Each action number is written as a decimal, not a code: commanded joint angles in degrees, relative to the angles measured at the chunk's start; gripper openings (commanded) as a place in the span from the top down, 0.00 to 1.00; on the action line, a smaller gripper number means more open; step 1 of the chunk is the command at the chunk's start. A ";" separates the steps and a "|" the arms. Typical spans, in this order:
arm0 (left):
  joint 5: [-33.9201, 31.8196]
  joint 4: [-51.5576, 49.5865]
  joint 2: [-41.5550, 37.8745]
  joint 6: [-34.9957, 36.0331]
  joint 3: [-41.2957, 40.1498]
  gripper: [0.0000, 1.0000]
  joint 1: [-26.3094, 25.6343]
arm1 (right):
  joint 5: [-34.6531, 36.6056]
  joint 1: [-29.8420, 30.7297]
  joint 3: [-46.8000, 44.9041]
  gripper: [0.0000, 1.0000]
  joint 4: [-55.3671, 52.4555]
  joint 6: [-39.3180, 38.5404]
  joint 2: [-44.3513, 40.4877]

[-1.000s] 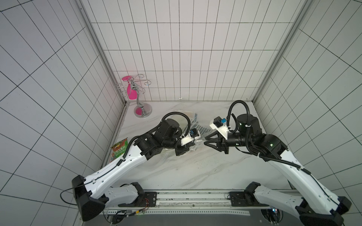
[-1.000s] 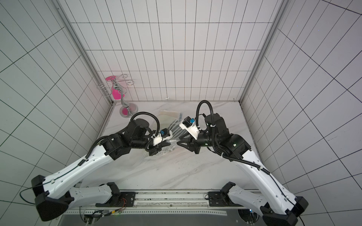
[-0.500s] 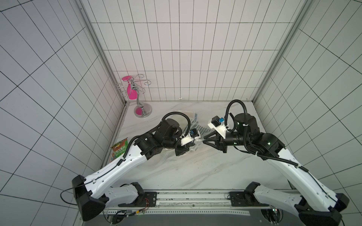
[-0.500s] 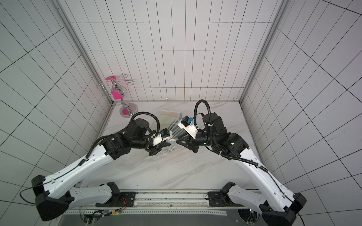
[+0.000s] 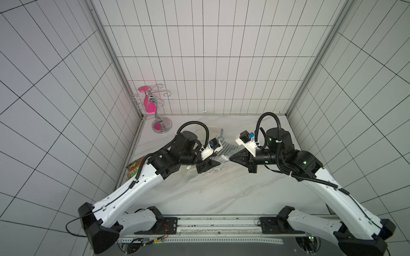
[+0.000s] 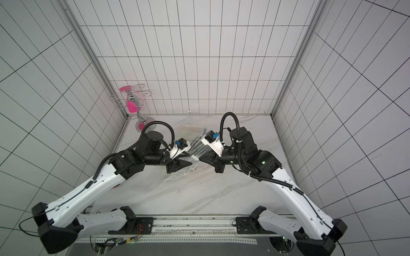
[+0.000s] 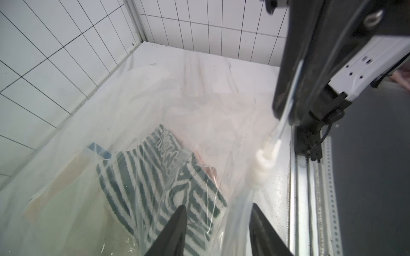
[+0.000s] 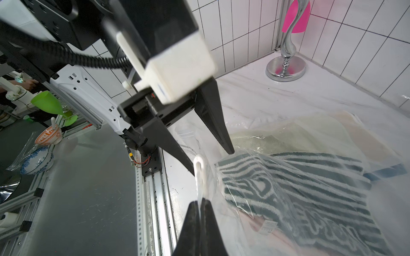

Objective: Place the folded towel into the vacuum bag
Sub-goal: Close the vacuum bag at the center of the board.

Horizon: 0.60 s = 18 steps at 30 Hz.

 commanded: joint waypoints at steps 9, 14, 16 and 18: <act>13.58 6.94 0.54 -5.23 3.46 0.44 0.01 | -4.54 0.54 0.30 1.00 2.59 0.69 -0.53; 16.40 3.89 3.28 -2.17 5.70 0.44 0.29 | -5.67 0.65 -0.11 1.00 2.37 -0.72 -0.81; 17.58 2.14 4.54 -0.49 6.75 0.44 0.29 | -5.54 0.65 -0.18 1.00 2.29 -0.99 -0.96; 18.32 1.54 5.29 0.30 6.94 0.44 0.28 | -5.86 0.69 -0.14 1.00 2.20 -1.05 -0.95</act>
